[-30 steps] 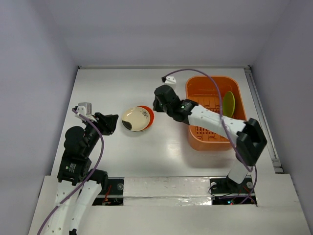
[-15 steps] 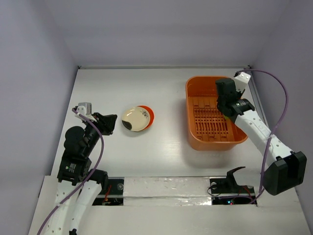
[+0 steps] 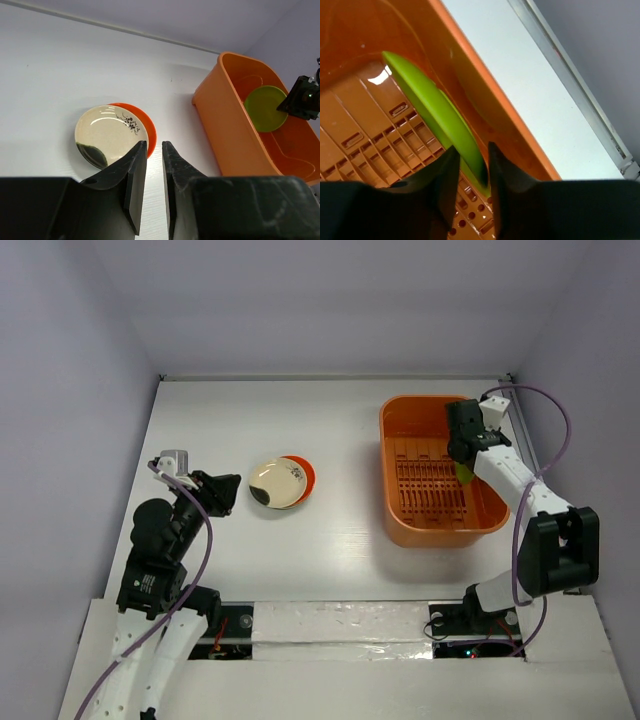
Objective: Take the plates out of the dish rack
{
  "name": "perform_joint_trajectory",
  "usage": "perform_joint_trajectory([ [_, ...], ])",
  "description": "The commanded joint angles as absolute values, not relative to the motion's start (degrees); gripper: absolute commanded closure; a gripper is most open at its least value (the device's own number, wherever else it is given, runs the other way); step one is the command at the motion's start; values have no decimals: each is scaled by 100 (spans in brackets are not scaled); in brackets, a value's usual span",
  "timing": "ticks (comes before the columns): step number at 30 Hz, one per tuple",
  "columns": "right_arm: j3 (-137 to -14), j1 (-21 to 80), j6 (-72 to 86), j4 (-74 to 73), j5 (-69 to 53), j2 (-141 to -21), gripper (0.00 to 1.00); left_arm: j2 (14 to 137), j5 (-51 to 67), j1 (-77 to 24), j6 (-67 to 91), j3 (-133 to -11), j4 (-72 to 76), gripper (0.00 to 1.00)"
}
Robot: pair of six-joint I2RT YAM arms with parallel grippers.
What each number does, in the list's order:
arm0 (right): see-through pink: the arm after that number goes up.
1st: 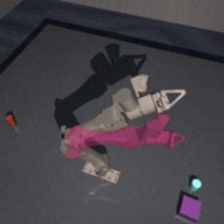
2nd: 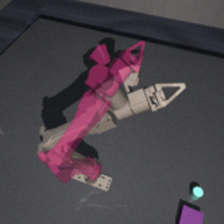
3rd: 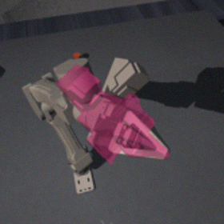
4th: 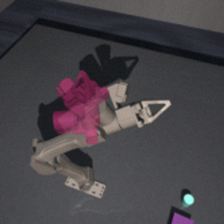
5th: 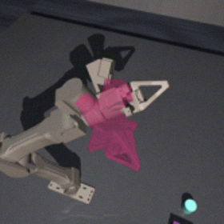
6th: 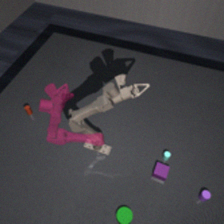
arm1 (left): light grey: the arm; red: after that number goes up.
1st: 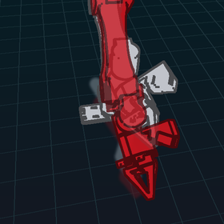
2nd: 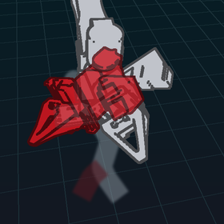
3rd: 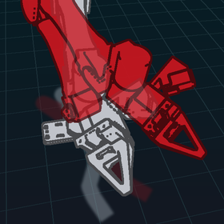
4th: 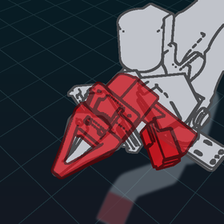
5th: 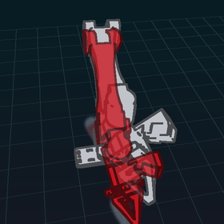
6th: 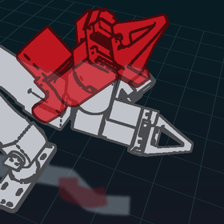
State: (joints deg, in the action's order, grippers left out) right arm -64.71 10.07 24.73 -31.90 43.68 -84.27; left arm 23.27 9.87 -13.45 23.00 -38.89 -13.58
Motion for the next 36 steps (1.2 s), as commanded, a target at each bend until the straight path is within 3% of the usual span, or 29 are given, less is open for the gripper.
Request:
perform_joint_trajectory([
  [1, -6618, 993, 2373, -2945, 4307, -8411, 68, 2250, 984, -1371, 2285, -3885, -1195, 84],
  [6, -6794, 1071, 2215, -3163, 4359, -8315, 93, 2215, 967, -1371, 2285, -3894, -1204, 83],
  [10, -7110, 1317, 2180, -3506, 4544, -7981, 99, 2224, 967, -1424, 2285, -3894, -1213, 83],
  [23, -8042, 2310, 2082, -3911, 4343, -6541, 100, 2347, 976, -1371, 2294, -3885, -1187, 82],
  [30, -7849, 2804, 2355, -2972, 2938, -5959, 100, 2426, 1028, -1257, 2285, -3885, -1186, 78],
  [33, -7726, 3058, 2548, -2358, 2112, -6081, 100, 2443, 1028, -1204, 2285, -3893, -1178, 75],
  [36, -7760, 3435, 2680, -2163, 2039, -6380, 100, 2434, 1011, -1204, 2285, -3876, -1187, 73],
])
